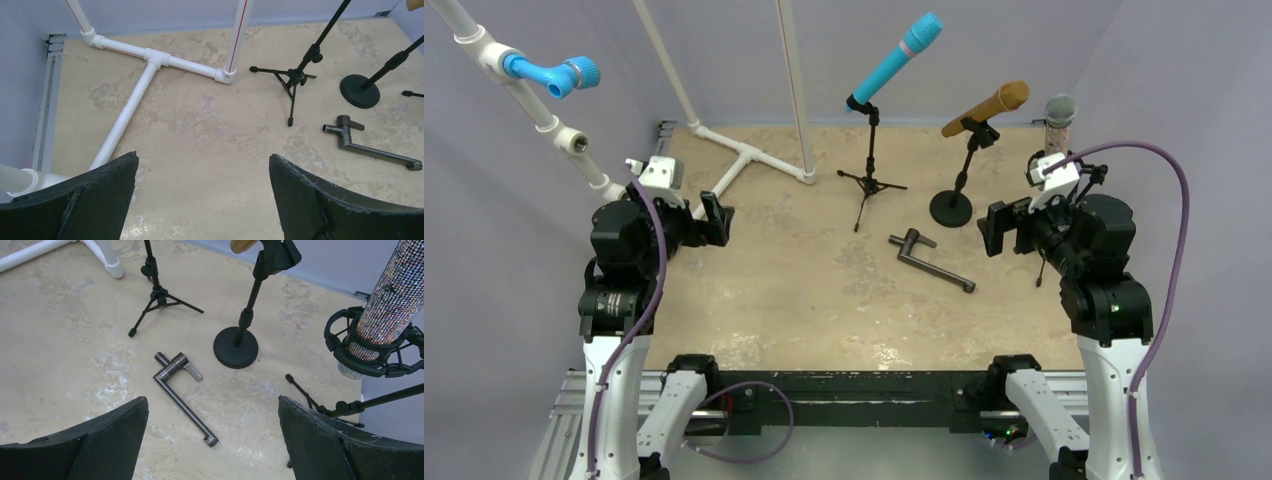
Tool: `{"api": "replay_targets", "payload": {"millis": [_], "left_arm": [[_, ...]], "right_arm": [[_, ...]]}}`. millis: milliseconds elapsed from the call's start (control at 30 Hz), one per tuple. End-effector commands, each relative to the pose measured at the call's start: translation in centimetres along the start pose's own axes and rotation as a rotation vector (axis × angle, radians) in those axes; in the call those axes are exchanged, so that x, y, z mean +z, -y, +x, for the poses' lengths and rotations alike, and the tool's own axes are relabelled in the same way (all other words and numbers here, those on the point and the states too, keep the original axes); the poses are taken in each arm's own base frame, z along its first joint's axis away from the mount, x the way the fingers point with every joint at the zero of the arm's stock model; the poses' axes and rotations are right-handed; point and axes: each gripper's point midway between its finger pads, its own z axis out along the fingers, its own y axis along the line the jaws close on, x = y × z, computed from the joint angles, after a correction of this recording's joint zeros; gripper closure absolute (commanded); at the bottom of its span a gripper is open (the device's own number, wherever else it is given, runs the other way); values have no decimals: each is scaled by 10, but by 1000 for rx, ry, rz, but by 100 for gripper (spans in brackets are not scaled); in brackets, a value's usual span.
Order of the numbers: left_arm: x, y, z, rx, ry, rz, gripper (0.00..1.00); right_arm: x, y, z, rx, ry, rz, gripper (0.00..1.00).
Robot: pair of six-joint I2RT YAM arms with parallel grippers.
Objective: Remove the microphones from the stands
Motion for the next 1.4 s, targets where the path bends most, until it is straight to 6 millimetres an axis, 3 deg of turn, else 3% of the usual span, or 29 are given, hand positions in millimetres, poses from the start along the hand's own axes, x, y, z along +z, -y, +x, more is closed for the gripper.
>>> {"api": "replay_targets", "payload": {"millis": [0,300,433,633,833,967,1100,1200,1367], "left_arm": [[-4,5,-22,-14,68,16,0],[-5,3,-18,1,18,9,0],[-7,8,-21,30,-4,43,0],[-23,29,-33,86,57,148,0],[-21,42,-32,79,38,229,0],[-16,47,-30,77,29,271,0],[-13,51,-27,75,14,299,0],[-11,51,-26,81,11,306,0],[-9,51,-24,90,9,312,0]], "right_arm": [[0,-1,-13,-3,42,-7,1],[-5,-3,-22,-15,57,-20,1],[-11,7,-32,-21,73,34,1],[-38,39,-87,-66,172,210,1],[-39,51,-130,-40,248,259,2],[-22,58,-131,-10,243,276,4],[-15,88,-125,15,225,435,5],[-10,109,-111,-8,169,549,4],[1,122,-82,-32,107,624,4]]}}
